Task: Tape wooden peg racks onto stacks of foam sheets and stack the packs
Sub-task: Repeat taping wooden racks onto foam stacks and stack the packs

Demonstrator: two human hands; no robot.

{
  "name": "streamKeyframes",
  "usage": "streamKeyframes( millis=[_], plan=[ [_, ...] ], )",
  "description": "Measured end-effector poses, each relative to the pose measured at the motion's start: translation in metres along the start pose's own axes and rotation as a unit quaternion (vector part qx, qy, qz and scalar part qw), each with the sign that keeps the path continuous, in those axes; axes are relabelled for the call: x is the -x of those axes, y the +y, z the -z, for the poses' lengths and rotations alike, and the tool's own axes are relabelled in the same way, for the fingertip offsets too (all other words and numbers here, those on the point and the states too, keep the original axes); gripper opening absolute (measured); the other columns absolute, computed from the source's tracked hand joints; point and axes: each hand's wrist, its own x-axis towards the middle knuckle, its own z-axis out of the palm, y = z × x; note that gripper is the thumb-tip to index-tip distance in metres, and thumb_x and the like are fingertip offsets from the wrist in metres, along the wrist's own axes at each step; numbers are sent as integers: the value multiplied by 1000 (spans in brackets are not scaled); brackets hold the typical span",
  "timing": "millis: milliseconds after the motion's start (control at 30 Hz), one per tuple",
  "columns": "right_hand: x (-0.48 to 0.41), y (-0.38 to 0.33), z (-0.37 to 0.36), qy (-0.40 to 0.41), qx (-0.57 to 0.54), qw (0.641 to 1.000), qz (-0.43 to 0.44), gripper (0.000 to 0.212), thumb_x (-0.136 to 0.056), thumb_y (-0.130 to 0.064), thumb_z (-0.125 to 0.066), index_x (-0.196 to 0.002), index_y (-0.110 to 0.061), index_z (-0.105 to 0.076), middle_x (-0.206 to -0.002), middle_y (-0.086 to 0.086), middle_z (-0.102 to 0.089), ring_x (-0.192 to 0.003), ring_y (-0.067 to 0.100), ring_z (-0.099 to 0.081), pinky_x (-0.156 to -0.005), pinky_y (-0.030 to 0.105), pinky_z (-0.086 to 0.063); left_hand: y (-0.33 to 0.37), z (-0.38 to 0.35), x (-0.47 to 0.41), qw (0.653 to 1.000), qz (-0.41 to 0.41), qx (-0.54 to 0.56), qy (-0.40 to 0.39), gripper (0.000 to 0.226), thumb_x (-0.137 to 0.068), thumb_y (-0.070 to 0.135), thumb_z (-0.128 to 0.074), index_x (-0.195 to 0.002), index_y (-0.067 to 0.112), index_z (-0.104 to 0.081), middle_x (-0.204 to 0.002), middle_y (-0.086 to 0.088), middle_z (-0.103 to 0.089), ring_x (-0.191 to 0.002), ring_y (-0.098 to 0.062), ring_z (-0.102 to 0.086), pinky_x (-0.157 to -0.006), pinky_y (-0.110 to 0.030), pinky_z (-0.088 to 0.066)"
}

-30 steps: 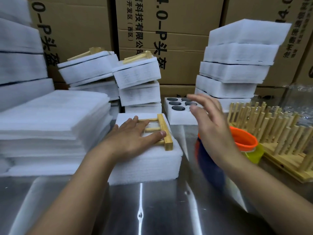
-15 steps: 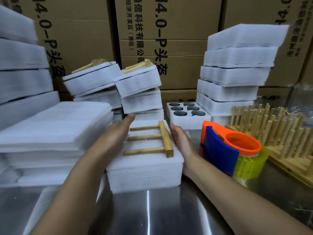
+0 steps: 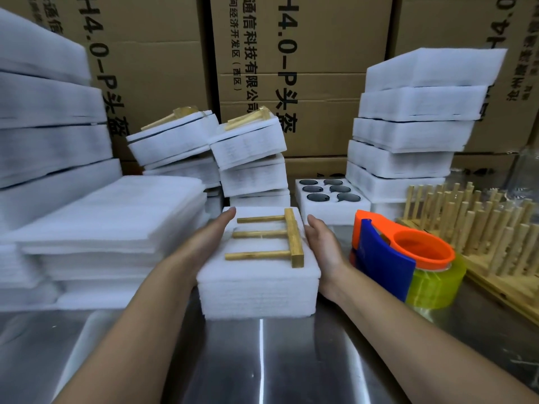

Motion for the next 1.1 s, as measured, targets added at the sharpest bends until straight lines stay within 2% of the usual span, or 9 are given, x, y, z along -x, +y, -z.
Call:
streamKeyframes(
  millis=[100, 167, 200, 333, 667, 800, 933, 1033, 1100],
  plan=[
    [3, 0, -3, -3, -30, 1000, 7, 58, -97, -48, -34, -72, -23, -80, -88, 6, -75, -79, 20, -73, -66, 29, -53, 2, -5, 3, 996, -61, 51, -28, 68, -85, 65, -46, -138, 23, -46, -139, 9, -46, -126, -15, -47, -107, -26, -37],
    [4, 0, -4, -10, -53, 998, 17, 58, -97, -49, -35, -68, -26, -79, -83, 4, -76, -75, 19, -73, -59, 26, -56, 6, -10, 3, 994, -69, 85, -16, 56, -93, 55, -40, -134, 18, -48, -126, 17, -45, -111, -1, -48, -77, -1, -44],
    [4, -2, -3, -16, -61, 998, 22, 57, -96, -49, -35, -67, -27, -79, -82, 3, -76, -74, 18, -73, -55, 26, -55, 6, -11, 2, 992, -61, 106, -11, 47, -94, 50, -42, -125, 18, -54, -115, 16, -51, -97, 1, -55, -62, -2, -46],
    [6, -6, -1, -42, -58, 997, 29, 46, -90, -43, -44, -73, -19, -80, -83, 9, -75, -73, 23, -73, -54, 28, -56, -1, -13, 1, 985, 8, 168, -33, 39, -90, 33, -56, -117, 6, -61, -95, -13, -68, -69, -24, -66, -60, -27, -54],
    [14, -11, -11, 1, -9, 999, 50, 44, -94, -43, -47, -129, -19, -58, -125, 13, -63, -114, 33, -60, -104, 50, -42, -1, -10, -4, 977, -27, 202, -56, 27, -91, 34, -53, -82, 13, -69, -67, -6, -71, -52, -18, -67, -46, -20, -52],
    [16, -12, -10, 12, 26, 999, 39, 41, -95, -39, -47, -120, -13, -64, -115, 15, -68, -107, 34, -64, -100, 49, -45, 4, -14, -5, 982, -64, 171, -57, 21, -94, 23, -50, -89, 10, -65, -71, 0, -71, -61, -12, -68, -61, -15, -53],
    [9, -11, -4, 17, 44, 996, 74, 20, -99, -25, -46, -110, -22, -63, -93, -5, -73, -91, 16, -68, -85, 34, -53, 2, -16, -1, 981, -43, 175, -69, 31, -94, 19, -50, -116, -1, -60, -105, -17, -64, -87, -29, -61, -97, -40, -44],
    [5, -10, 2, 25, 72, 994, 81, 21, -100, -21, -46, -85, -28, -59, -59, -20, -67, -59, -2, -66, -61, 16, -52, -1, -15, -2, 980, -35, 182, -75, 25, -95, 20, -49, -102, 2, -65, -87, -11, -70, -72, -24, -67, -76, -32, -53],
    [5, -8, 2, 28, 97, 991, 82, 18, -100, -25, -45, -105, -30, -62, -73, -23, -67, -68, -2, -66, -68, 18, -52, -1, -15, -3, 975, -39, 203, -83, 22, -95, 17, -48, -91, 4, -65, -71, -7, -71, -58, -19, -68, -56, -23, -55]
  ],
)
